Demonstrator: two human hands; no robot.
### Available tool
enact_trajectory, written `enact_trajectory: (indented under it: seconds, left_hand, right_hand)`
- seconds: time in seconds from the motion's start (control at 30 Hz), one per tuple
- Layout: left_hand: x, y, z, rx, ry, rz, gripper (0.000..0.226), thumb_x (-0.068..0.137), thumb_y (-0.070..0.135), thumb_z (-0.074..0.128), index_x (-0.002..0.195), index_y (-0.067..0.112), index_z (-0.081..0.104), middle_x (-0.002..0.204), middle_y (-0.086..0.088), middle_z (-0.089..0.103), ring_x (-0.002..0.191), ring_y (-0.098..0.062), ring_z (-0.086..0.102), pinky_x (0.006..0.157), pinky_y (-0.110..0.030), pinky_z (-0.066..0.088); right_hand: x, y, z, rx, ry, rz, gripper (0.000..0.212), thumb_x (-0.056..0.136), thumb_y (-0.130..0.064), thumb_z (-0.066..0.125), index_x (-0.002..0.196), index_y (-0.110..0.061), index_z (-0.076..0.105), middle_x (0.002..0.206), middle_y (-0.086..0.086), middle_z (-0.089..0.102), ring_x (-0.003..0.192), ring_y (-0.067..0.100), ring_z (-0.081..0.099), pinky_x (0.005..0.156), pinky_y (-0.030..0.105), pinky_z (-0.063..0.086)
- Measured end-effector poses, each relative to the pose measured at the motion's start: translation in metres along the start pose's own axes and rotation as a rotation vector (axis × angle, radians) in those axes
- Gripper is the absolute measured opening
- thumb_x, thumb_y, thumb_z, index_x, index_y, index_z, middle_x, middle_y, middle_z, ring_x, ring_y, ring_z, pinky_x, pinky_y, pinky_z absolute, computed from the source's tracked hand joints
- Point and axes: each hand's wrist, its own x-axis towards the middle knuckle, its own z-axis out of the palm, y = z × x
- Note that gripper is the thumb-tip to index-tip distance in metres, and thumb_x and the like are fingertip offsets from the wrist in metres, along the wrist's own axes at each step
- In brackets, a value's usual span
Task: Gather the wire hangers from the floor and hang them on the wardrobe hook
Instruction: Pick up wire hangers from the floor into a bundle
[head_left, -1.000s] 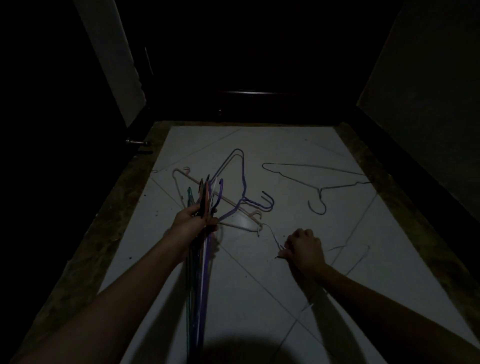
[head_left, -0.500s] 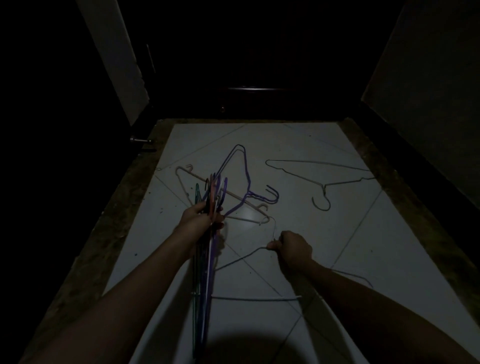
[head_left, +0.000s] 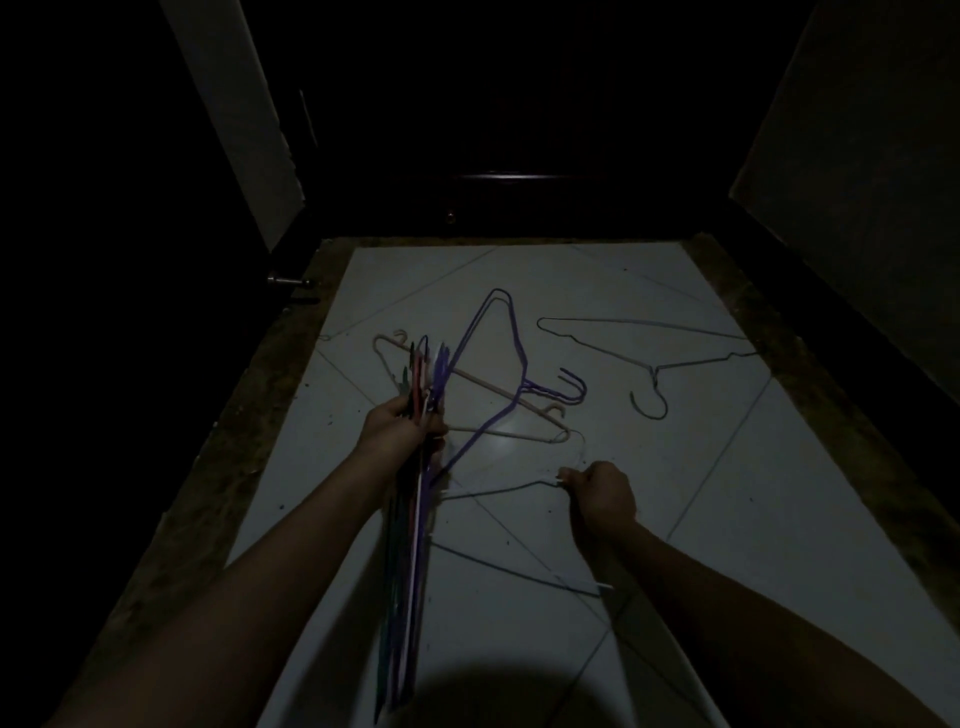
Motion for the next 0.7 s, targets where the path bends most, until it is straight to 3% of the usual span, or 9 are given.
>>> enact_trajectory:
  seconds: [0.1, 0.23, 0.4, 0.53, 0.7]
  left_hand:
    - [-0.002, 0.006, 0.003, -0.029, 0.015, 0.007, 0.021, 0.083, -0.008, 0.056, 0.1, 0.004, 0.057, 0.068, -0.012, 0.056, 0.034, -0.006, 0.053, 0.035, -0.013, 0.041]
    - [-0.004, 0.008, 0.005, 0.015, 0.018, 0.047, 0.023, 0.085, -0.006, 0.055, 0.104, 0.007, 0.059, 0.073, -0.008, 0.057, 0.057, -0.016, 0.054, 0.038, -0.011, 0.042]
    - [-0.001, 0.005, 0.0, 0.011, 0.064, 0.049, 0.019, 0.084, -0.004, 0.057, 0.098, 0.009, 0.06, 0.073, -0.007, 0.057, 0.059, -0.016, 0.052, 0.041, -0.014, 0.044]
    - [-0.001, 0.005, -0.003, -0.017, 0.092, 0.055, 0.016, 0.085, -0.007, 0.055, 0.092, 0.006, 0.059, 0.07, -0.009, 0.055, 0.052, -0.016, 0.053, 0.039, -0.014, 0.042]
    - [0.0, 0.008, -0.012, -0.012, 0.133, 0.058, 0.023, 0.087, -0.002, 0.058, 0.108, 0.006, 0.06, 0.075, -0.006, 0.058, 0.061, -0.016, 0.054, 0.048, -0.021, 0.047]
  right_hand:
    - [-0.006, 0.0, -0.002, 0.035, 0.041, 0.017, 0.042, 0.092, -0.036, 0.056, 0.061, -0.014, 0.038, 0.067, 0.004, 0.045, 0.073, 0.02, 0.049, 0.054, 0.028, 0.028]
    - [-0.011, 0.005, 0.005, 0.12, -0.049, 0.047, 0.041, 0.09, -0.032, 0.06, 0.059, -0.011, 0.043, 0.064, 0.005, 0.046, 0.072, 0.02, 0.05, 0.062, 0.025, 0.033]
    - [-0.009, 0.008, -0.007, 0.315, -0.067, 0.117, 0.032, 0.086, -0.021, 0.066, 0.065, -0.001, 0.052, 0.062, 0.008, 0.049, 0.064, 0.019, 0.049, 0.053, 0.026, 0.032]
    - [-0.013, 0.01, -0.005, 0.408, -0.028, 0.156, 0.031, 0.09, -0.019, 0.061, 0.065, -0.002, 0.053, 0.077, 0.013, 0.056, 0.074, 0.021, 0.052, 0.06, 0.024, 0.036]
    - [-0.013, 0.002, -0.019, 0.446, 0.084, 0.158, 0.028, 0.092, -0.019, 0.058, 0.091, 0.009, 0.062, 0.098, 0.022, 0.064, 0.093, 0.034, 0.06, 0.073, 0.029, 0.042]
